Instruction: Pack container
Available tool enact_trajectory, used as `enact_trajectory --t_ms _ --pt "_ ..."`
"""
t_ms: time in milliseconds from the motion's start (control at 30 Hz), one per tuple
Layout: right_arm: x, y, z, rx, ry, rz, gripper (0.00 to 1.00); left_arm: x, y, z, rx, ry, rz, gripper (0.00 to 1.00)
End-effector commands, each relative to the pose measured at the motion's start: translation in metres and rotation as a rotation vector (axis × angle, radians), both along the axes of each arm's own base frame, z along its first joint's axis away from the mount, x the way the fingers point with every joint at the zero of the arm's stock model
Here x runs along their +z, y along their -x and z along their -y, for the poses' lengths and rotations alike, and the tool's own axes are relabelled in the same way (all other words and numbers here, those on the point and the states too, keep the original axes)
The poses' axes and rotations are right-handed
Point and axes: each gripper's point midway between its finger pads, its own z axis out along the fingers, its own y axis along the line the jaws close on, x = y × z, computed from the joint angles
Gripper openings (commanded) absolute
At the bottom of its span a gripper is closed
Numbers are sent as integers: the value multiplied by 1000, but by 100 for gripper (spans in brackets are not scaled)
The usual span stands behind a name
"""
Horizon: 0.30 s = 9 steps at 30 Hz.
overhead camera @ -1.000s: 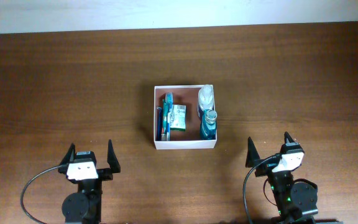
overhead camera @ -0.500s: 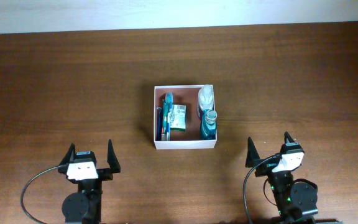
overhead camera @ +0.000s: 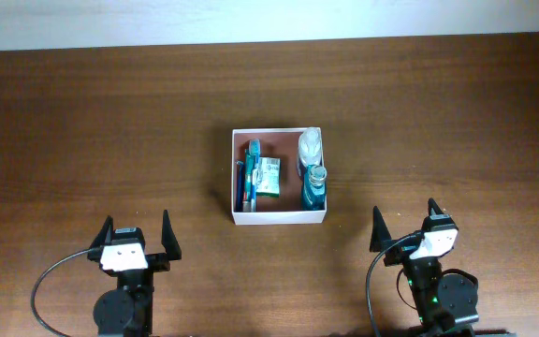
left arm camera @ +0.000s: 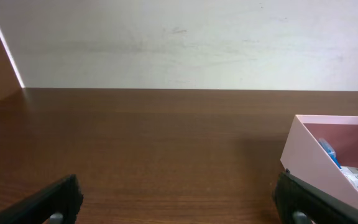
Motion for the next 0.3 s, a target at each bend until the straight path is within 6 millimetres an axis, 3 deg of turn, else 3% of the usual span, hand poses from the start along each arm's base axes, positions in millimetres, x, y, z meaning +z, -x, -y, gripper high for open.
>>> enact_trajectory --t_ms 0,267 --pt "-3 0 1 -3 3 -2 98 -2 0 2 -13 -14 -2 100" --pt "-3 0 1 -3 3 -2 98 -2 0 2 -13 -14 -2 99"
